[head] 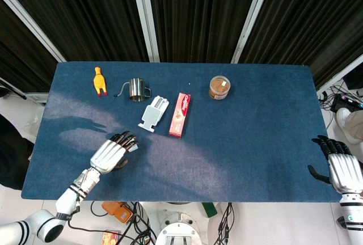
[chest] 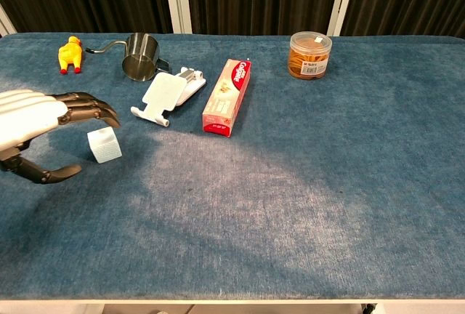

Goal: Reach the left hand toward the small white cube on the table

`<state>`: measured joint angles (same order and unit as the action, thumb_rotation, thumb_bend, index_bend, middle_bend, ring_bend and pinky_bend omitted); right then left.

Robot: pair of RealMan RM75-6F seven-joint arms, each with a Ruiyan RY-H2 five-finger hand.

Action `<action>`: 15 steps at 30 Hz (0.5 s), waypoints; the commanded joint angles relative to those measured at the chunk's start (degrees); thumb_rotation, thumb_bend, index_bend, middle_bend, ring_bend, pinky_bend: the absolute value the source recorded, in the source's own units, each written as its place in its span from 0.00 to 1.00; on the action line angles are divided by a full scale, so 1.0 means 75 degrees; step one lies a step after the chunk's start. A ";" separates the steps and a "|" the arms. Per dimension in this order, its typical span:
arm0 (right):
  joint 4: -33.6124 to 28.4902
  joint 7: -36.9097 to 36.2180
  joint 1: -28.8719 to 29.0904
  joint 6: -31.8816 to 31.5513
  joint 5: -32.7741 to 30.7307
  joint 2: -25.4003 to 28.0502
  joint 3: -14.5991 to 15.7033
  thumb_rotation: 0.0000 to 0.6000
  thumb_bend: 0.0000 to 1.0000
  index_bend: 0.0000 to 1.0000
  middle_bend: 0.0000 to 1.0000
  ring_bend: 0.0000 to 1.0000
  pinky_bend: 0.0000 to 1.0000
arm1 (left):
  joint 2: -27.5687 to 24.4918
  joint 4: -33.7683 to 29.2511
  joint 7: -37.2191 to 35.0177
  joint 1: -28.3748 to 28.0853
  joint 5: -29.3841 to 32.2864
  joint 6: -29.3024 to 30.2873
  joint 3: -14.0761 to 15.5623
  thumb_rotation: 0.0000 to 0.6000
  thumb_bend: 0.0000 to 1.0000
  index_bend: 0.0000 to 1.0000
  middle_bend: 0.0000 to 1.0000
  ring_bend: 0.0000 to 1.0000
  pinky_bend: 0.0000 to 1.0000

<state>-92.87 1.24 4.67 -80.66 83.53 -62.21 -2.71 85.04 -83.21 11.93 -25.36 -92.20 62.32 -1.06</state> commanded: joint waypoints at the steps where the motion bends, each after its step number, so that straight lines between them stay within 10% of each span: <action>1: 0.0000 0.0001 0.0006 0.0014 -0.0006 0.0000 0.0001 1.00 0.39 0.28 0.22 0.24 0.21 | 0.0074 0.0100 -0.0015 -0.0171 0.0048 -0.0128 -0.0081 1.00 0.33 0.19 0.14 0.09 0.23; 15: -0.0007 0.0021 0.0026 0.0043 -0.0028 -0.0002 -0.0008 1.00 0.39 0.28 0.22 0.24 0.21 | 0.0156 0.0654 -0.0071 -0.0753 0.0431 -0.0724 -0.0176 1.00 0.33 0.23 0.14 0.10 0.23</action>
<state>-92.91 1.39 4.87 -80.34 83.32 -62.23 -2.78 86.25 -78.47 11.38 -30.82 -89.12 57.08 -2.40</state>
